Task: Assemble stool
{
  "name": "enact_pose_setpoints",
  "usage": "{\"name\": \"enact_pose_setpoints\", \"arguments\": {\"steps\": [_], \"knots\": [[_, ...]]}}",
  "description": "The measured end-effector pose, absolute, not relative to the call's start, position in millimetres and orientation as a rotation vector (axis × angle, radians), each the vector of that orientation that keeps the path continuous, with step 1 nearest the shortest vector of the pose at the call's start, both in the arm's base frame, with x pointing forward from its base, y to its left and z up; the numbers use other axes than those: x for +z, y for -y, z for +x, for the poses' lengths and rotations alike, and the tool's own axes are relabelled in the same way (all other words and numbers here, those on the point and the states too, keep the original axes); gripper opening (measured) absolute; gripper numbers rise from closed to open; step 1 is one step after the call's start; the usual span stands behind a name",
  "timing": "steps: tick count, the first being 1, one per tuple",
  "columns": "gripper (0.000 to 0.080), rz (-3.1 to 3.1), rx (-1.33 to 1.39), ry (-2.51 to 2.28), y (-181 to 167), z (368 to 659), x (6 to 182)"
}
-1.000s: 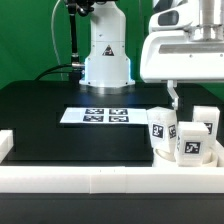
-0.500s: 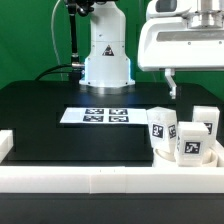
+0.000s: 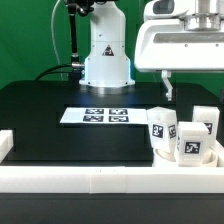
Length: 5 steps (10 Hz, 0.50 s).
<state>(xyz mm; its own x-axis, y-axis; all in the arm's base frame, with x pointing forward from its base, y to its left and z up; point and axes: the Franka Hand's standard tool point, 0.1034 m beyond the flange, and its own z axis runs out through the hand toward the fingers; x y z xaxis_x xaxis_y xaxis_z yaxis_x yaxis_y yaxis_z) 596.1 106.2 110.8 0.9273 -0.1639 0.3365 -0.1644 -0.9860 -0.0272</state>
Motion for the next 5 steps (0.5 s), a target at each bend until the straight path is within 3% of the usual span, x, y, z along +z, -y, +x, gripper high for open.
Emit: {"name": "enact_pose_setpoints", "arguments": {"steps": [5], "knots": [[0.0649, 3.098, 0.071, 0.297, -96.8, 592.9, 112.5]]}}
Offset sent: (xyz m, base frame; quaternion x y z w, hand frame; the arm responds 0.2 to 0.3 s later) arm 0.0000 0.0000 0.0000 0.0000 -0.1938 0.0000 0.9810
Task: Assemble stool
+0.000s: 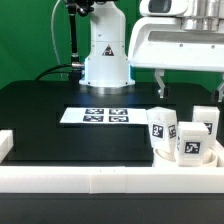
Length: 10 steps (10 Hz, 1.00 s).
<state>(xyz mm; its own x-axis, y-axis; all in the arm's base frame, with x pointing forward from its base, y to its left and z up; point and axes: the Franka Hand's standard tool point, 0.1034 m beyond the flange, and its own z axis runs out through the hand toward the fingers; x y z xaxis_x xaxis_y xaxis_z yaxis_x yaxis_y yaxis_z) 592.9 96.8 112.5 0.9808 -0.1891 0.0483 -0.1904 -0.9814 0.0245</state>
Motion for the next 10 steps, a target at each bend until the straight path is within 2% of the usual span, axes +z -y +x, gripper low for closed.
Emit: {"name": "enact_pose_setpoints", "arguments": {"steps": [1, 3, 10], "knots": [[0.0649, 3.097, 0.011, 0.294, -100.2, 594.3, 114.6], [0.0649, 3.108, 0.094, 0.286, -117.7, 602.0, 116.3], [0.0649, 3.141, 0.195, 0.355, -127.9, 607.0, 111.5]]}}
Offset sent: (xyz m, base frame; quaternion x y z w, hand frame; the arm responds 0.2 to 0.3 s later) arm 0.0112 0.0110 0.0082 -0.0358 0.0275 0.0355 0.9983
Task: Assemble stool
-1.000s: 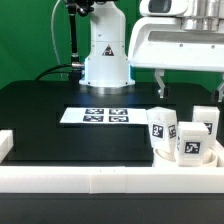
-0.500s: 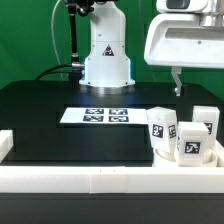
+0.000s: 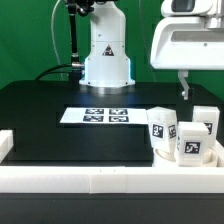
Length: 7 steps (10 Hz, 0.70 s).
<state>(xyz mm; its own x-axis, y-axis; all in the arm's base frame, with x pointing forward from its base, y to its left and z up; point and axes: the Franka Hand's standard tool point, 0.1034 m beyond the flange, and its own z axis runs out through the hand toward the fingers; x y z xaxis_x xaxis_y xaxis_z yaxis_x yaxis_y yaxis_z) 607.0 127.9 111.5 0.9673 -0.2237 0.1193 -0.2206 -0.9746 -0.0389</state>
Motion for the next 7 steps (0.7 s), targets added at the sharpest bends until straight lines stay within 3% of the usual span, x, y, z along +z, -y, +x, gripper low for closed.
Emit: {"name": "enact_pose_setpoints", "arguments": {"steps": [7], "knots": [[0.0649, -3.103, -0.169, -0.365, -123.2, 596.2, 97.8]]}}
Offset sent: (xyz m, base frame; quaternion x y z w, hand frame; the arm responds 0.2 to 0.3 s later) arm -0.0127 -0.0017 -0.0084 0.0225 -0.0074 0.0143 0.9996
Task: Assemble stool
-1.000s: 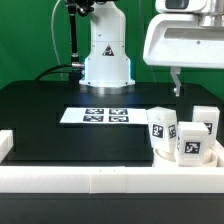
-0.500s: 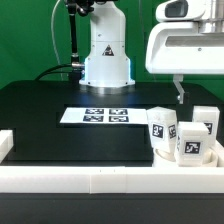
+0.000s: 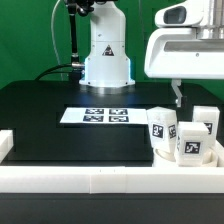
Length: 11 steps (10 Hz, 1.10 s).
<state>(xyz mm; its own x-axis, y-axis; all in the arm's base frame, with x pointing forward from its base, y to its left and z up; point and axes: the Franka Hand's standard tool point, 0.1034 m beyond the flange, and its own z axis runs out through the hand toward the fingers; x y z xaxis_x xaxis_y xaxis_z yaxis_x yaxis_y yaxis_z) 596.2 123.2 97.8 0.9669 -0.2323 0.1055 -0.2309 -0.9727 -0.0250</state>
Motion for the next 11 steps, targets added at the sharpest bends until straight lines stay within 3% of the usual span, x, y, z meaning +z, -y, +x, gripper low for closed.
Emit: {"name": "enact_pose_setpoints", "arguments": {"steps": [3, 5, 11], "knots": [[0.0649, -3.106, -0.160, -0.366, -122.2, 593.3, 95.2], [0.0354, -3.109, -0.153, -0.366, -121.8, 592.3, 92.2], [0.0331, -3.090, -0.204, -0.461, -124.2, 596.3, 91.6]]}}
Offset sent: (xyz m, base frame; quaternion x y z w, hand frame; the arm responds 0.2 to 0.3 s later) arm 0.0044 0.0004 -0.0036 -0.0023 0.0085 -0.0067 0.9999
